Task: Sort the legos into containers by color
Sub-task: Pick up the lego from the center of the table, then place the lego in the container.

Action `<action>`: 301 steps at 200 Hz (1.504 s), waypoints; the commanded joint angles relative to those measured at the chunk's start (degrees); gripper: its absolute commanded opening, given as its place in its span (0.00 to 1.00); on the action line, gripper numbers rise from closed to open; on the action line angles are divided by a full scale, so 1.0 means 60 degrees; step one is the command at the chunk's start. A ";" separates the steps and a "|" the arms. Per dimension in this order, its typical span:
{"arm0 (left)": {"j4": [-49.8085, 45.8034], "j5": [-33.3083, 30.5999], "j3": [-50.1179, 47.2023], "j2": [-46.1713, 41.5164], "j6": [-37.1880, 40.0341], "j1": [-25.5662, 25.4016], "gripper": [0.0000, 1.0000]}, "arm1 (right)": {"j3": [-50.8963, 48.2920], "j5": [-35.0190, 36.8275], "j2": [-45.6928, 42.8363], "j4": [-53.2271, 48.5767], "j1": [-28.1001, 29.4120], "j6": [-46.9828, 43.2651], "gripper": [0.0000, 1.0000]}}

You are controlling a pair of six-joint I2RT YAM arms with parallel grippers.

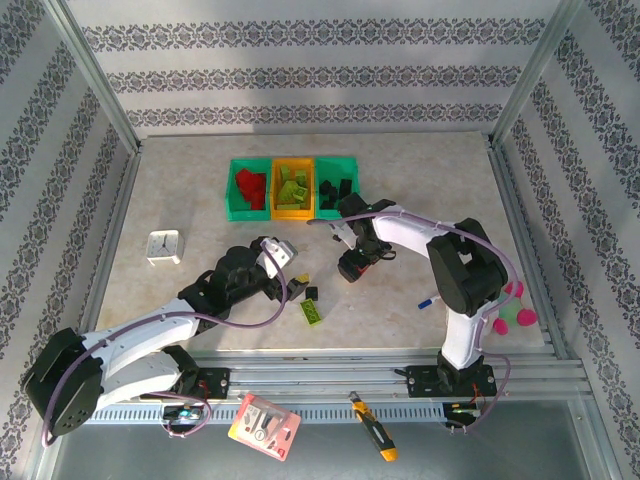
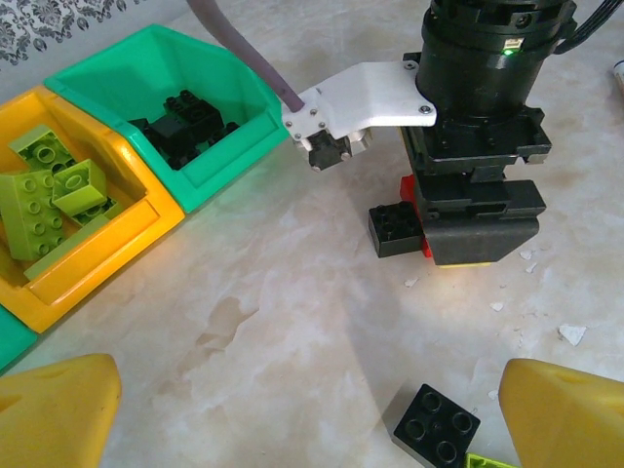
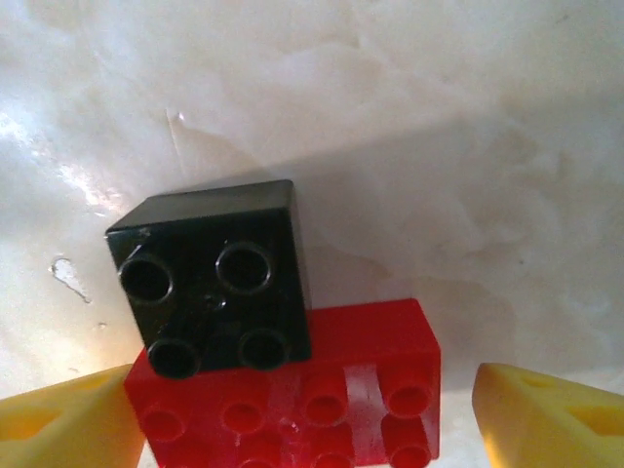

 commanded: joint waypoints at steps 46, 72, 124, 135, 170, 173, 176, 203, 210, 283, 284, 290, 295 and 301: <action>0.0622 0.0035 -0.0302 -0.0039 0.0025 -0.0119 0.99 | 0.0240 0.0353 -0.0391 -0.0563 0.0114 0.0496 0.63; 0.1099 -0.0391 -0.0695 -0.0244 -0.0617 -0.0096 0.99 | 0.0278 -0.0023 -0.1159 -0.0597 0.0123 0.0720 0.62; 0.1479 -0.1314 -0.1407 -0.0915 -0.2041 -0.0085 0.99 | 0.1324 -0.0983 -0.1375 0.1592 0.0703 0.1711 0.61; 0.1262 -0.1518 -0.1447 -0.1162 -0.2177 -0.0082 0.99 | 0.1606 -0.1310 -0.1152 0.2445 0.0821 0.2056 0.60; 0.0658 -0.1914 -0.1589 -0.1823 -0.2504 -0.0089 0.99 | 0.2979 -0.1578 0.0175 0.4747 0.1109 0.2873 0.59; 0.0647 -0.1888 -0.1600 -0.1839 -0.2506 -0.0082 0.99 | 0.3121 -0.1569 0.0306 0.4871 0.1139 0.2917 0.59; 0.0606 -0.1904 -0.1594 -0.1854 -0.2527 -0.0082 0.99 | 0.3280 -0.1573 0.0419 0.4995 0.1163 0.2957 0.59; 0.0503 -0.1853 -0.1592 -0.1867 -0.2635 -0.0089 0.99 | 0.4472 -0.1521 0.1694 0.6295 0.1270 0.3454 0.58; 0.0508 -0.1839 -0.1606 -0.1855 -0.2663 -0.0086 0.99 | 0.4771 -0.1543 0.1995 0.6490 0.1282 0.3553 0.57; 0.0559 -0.1565 -0.1870 -0.1916 -0.2742 -0.0085 0.99 | 0.8204 -0.1736 0.5125 0.7015 0.1384 0.4079 0.59; 0.0548 -0.1563 -0.1870 -0.1916 -0.2741 -0.0083 0.99 | 0.8223 -0.1743 0.5156 0.7014 0.1379 0.4080 0.59; 0.0566 -0.1523 -0.1884 -0.1901 -0.2716 -0.0082 0.99 | 0.8472 -0.1748 0.5345 0.6975 0.1375 0.4079 0.60; 0.0576 -0.1495 -0.1894 -0.1873 -0.2667 -0.0082 0.99 | 0.8671 -0.1739 0.5496 0.6921 0.1385 0.4091 0.60; 0.0581 -0.1456 -0.1901 -0.1853 -0.2626 -0.0087 0.99 | 0.8908 -0.1749 0.5671 0.6819 0.1388 0.4083 0.60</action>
